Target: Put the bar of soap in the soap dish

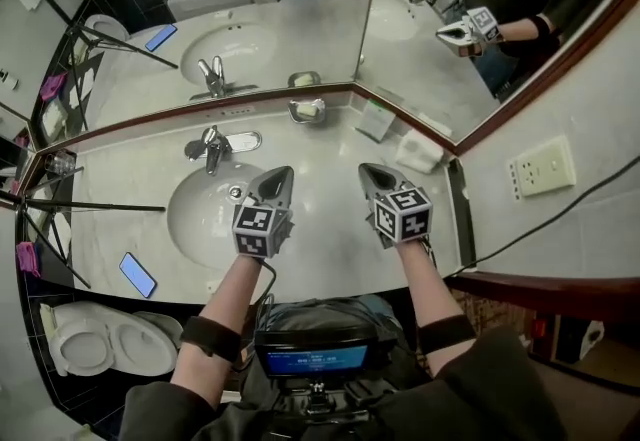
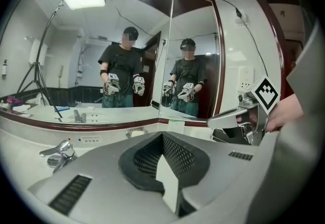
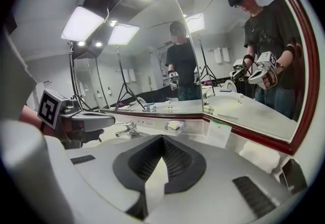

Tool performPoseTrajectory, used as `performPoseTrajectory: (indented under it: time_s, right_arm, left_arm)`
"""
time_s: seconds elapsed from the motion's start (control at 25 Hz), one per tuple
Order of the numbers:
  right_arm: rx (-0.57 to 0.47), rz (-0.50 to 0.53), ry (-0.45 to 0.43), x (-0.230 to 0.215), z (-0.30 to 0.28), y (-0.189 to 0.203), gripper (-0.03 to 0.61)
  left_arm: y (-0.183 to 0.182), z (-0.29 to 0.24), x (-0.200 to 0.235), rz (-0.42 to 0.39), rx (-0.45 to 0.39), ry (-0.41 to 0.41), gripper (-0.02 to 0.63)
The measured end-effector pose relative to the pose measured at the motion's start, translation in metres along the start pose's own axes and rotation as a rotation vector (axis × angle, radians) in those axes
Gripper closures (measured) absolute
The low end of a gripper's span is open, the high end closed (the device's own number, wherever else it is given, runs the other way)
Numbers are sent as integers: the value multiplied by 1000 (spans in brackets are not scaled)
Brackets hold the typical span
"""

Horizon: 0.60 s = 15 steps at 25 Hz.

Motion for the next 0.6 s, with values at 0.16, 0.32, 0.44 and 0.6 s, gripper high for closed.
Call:
performPoseTrajectory:
  time_s: [0.16, 0.32, 0.44, 0.6]
  right_arm:
    - [-8, -9, 9, -6, 12, 5, 560]
    - [-2, -10, 9, -8, 17, 13, 560]
    - [5, -11, 7, -8, 20, 17, 560]
    - [12, -1, 3, -7, 25, 21, 560]
  left_arm:
    - [2, 5, -6, -3, -2, -2, 614]
    - [7, 7, -11, 3, -3, -5, 614]
    - [10, 10, -14, 7, -5, -5, 614]
    - [14, 14, -21, 7, -13, -4, 614]
Point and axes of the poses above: the fingertips, and each gripper's own axes: z backward along the fingers, x to its left, y out of its underside, the point moved 6 cm from there along z, backward along the fingers, and after that the axes turned 9 degrees about y, right-handed, at the moved point
